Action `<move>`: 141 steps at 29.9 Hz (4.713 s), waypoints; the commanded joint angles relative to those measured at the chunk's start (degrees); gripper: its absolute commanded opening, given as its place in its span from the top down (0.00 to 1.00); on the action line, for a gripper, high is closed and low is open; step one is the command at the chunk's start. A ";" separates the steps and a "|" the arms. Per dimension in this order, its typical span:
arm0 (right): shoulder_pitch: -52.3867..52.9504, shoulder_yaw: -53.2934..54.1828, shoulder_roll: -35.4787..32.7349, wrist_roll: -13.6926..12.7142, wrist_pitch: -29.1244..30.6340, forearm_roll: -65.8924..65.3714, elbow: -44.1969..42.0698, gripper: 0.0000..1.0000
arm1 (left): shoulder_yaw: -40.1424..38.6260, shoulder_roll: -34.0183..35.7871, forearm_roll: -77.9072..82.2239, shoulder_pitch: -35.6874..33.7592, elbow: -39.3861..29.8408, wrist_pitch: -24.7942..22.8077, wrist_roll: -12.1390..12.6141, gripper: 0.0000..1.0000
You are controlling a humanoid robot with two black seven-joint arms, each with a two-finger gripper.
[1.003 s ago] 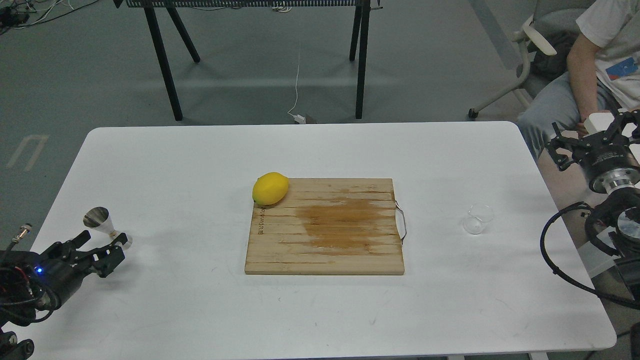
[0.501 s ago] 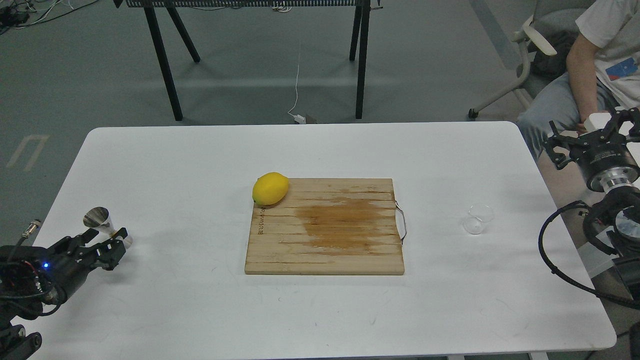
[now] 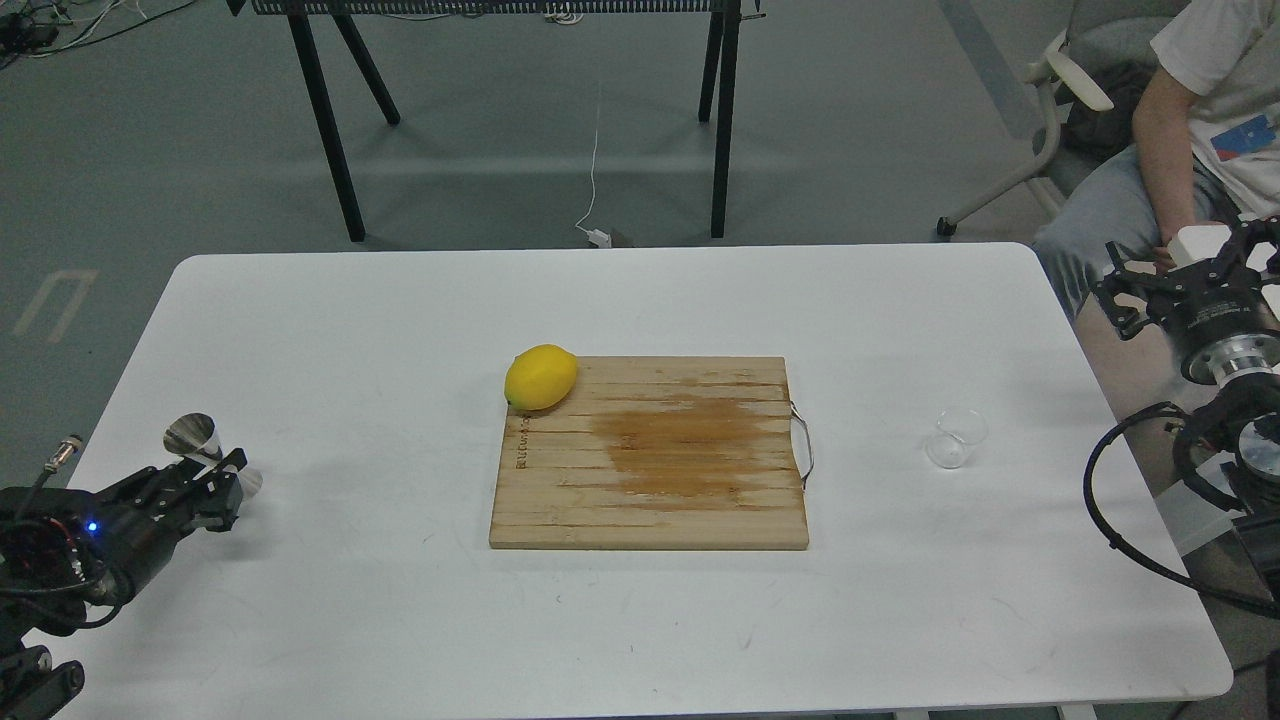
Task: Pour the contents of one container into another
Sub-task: 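Close the left gripper around the metal jigger, then lift the jigger with the left gripper and carry it over the board, then tilt the held jigger with the left gripper to pour onto the board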
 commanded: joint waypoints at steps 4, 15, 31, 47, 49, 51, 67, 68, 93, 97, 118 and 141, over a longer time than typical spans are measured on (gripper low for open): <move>0.17 -0.08 -0.01 0.00 0.00 0.00 0.00 0.01 | 0.00 0.03 0.02 0.23 -0.01 0.00 0.00 0.63; -0.09 -0.08 -0.27 -0.08 0.00 0.00 0.00 0.01 | 0.00 0.12 0.19 0.23 -0.09 0.00 0.00 0.87; -1.14 0.44 -3.70 0.00 0.00 0.18 1.32 0.01 | 0.00 1.70 0.19 -9.69 -0.88 0.00 0.00 0.93; -4.66 1.23 -9.94 0.00 0.00 0.53 1.05 0.01 | 11.42 0.13 5.20 -34.57 -15.28 -7.77 0.00 0.94; -5.45 1.23 -9.94 0.00 0.00 0.53 1.05 0.01 | 11.51 -2.67 5.46 -35.63 -17.75 -9.89 0.00 0.94; -5.71 1.23 -9.94 0.00 0.00 0.53 1.05 0.01 | 12.03 -6.36 7.65 -36.07 -18.11 -10.51 0.00 0.94; -6.42 1.59 -10.38 0.00 0.00 0.53 0.96 0.01 | 19.16 -23.78 30.97 -33.27 -13.81 -13.59 0.00 0.95; -6.42 1.59 -10.38 0.09 0.00 0.53 0.96 0.01 | 19.16 -24.48 30.97 -32.13 -13.63 -13.33 0.00 0.94; -7.03 1.59 -9.68 0.09 0.00 0.53 1.14 0.01 | 19.60 -31.87 30.97 -30.80 -0.45 -11.66 1.28 0.90; -7.03 1.67 -9.68 0.09 0.00 0.53 1.14 0.01 | 19.60 -32.05 30.97 -30.80 -0.45 -11.39 1.28 0.82; -7.12 1.67 -9.41 0.09 0.00 0.53 1.05 0.01 | 19.60 -31.96 30.97 -30.62 -0.45 -11.30 1.19 0.73; -7.03 1.67 -9.50 0.09 0.00 0.53 1.14 0.01 | 19.60 -31.96 30.97 -29.39 -0.45 -9.46 1.19 0.76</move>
